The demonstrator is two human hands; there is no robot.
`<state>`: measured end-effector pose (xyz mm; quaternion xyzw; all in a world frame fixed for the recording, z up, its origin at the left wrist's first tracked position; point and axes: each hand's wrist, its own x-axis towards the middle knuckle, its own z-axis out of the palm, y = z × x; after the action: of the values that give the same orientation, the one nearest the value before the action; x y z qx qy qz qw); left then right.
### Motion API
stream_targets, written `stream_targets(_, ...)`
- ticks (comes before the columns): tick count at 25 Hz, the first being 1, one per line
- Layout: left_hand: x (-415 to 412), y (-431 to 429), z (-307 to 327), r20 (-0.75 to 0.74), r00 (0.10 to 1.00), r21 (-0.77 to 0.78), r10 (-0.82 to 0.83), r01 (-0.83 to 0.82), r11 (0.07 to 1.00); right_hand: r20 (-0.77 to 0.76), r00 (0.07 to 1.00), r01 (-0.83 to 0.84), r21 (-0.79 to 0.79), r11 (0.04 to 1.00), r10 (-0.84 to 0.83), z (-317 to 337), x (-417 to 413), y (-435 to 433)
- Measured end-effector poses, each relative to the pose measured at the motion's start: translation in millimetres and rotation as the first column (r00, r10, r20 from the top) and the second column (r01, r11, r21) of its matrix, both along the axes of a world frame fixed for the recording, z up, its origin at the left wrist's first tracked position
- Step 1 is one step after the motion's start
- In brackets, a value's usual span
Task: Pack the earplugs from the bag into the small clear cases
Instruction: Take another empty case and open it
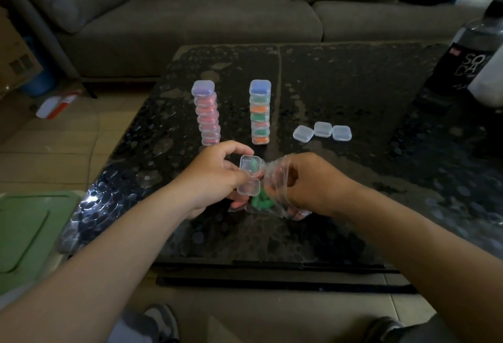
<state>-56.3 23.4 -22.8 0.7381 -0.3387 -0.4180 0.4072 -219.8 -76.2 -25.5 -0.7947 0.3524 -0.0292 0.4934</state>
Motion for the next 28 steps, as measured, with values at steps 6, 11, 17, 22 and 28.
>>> stream_targets(6,-1,1,0,-0.009,1.0,-0.009,-0.008,0.008,1.0,-0.062,0.994,-0.091,-0.124,0.988,0.084,-1,-1,-4)
stream_targets(11,-1,2,0,-0.008,1.0,-0.016,0.007,-0.007,1.0,-0.026,0.997,-0.069,-0.113,0.991,0.066,0,-3,1)
stream_targets(17,-1,0,0,0.003,1.0,0.004,-0.006,0.006,1.0,0.031,0.998,0.053,-0.099,0.994,-0.05,-6,1,7)
stream_targets(22,0,-1,0,-0.001,1.0,0.021,-0.02,0.02,1.0,0.019,0.997,0.083,-0.291,0.953,-0.081,-17,8,8)
stream_targets(28,1,-2,0,0.02,1.0,0.034,-0.01,0.009,0.999,0.027,0.996,0.088,-0.304,0.949,-0.084,-13,7,6)
